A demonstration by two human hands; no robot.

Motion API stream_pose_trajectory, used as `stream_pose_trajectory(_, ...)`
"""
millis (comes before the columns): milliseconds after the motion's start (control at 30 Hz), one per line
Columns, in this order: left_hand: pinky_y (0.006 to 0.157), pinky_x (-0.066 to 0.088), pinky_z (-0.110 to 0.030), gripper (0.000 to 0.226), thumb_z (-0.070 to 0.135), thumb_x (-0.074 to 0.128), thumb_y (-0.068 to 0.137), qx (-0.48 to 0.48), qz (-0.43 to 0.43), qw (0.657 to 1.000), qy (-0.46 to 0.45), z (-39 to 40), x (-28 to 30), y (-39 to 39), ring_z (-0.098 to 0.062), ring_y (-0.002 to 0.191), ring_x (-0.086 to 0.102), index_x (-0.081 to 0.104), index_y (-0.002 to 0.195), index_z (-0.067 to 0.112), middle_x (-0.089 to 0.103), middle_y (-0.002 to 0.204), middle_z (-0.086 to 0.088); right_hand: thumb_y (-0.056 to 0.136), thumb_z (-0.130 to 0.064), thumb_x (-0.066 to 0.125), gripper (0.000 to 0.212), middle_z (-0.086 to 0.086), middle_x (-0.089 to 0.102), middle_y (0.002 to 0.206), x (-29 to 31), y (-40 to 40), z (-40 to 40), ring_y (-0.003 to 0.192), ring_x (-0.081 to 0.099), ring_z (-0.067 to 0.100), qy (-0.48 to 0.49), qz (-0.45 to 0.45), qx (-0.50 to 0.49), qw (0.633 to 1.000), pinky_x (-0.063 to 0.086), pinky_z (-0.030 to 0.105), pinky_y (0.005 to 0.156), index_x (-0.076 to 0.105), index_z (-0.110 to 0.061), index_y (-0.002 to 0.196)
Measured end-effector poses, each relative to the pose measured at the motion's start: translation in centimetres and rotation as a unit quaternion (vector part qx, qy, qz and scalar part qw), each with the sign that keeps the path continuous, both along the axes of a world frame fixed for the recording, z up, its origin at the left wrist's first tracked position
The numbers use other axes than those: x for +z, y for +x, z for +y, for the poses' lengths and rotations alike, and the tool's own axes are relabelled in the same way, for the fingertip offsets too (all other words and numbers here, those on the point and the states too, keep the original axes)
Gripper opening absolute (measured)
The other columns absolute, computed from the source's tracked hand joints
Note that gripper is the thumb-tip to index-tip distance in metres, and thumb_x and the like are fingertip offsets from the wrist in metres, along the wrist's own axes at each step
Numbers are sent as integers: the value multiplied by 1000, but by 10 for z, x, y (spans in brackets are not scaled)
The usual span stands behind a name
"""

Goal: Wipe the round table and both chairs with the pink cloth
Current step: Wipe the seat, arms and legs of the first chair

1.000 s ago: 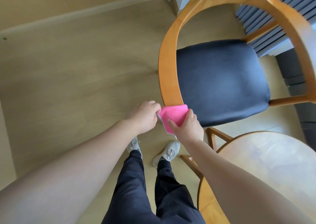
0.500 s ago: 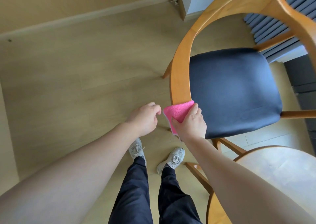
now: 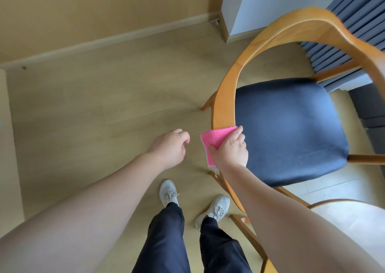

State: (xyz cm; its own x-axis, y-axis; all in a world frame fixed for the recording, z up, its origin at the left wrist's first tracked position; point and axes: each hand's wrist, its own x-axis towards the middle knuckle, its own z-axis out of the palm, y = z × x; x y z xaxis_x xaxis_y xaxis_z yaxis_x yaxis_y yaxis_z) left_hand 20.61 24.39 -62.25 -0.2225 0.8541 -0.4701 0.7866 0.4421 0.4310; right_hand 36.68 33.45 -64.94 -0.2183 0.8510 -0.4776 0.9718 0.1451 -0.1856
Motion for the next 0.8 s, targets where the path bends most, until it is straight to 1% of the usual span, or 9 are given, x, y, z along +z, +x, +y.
stream_pose_trajectory(67,60,32,-29,18,13,45,87,9,10,1000,20,11,5,-9,-23,76,50,54,99,24,53,102,6,78,-69,58,119,14,39,136,1,-1,2,121,46,29,-1,-3,-2,1000,44,38,92,-4,5,148)
stream_pose_trajectory(167,60,33,-29,17,13,46,87,21,6,999,26,24,4,-18,-22,75,51,54,99,23,54,103,6,78,-66,59,118,14,38,137,3,-4,4,123,44,29,-7,-4,-3,1000,44,37,93,-5,4,148)
stream_pose_trajectory(300,61,33,-28,19,11,45,88,-6,-15,1000,14,54,-3,-40,-20,75,48,55,102,21,53,106,6,78,-69,57,118,13,38,138,2,-23,18,123,45,28,-3,-20,-31,999,44,36,92,-4,3,148)
stream_pose_trajectory(367,61,33,-28,19,11,45,88,-21,-20,999,27,74,-5,-55,-19,74,48,55,101,20,54,106,6,78,-68,57,117,13,38,137,1,-33,24,123,44,28,10,-29,-54,998,43,36,95,-4,3,149)
stream_pose_trajectory(500,63,37,-30,20,11,46,87,-52,-19,998,38,102,-4,-82,-23,79,53,55,101,21,55,105,6,77,-71,57,118,14,37,139,1,-42,30,126,42,29,6,-36,-87,996,40,38,100,-4,2,149)
stream_pose_trajectory(600,64,36,-30,20,13,45,87,-78,-19,996,24,115,-8,-97,-23,80,53,55,102,22,55,104,7,77,-72,56,119,14,36,141,3,-47,29,127,41,30,-5,-38,-96,995,40,38,100,-5,1,149)
stream_pose_trajectory(800,63,34,-28,20,13,45,88,-98,-39,994,40,135,-14,-103,-21,76,49,55,103,23,54,103,8,77,-70,58,118,13,38,138,1,-63,49,125,43,29,8,-42,-120,992,42,37,97,-4,0,149)
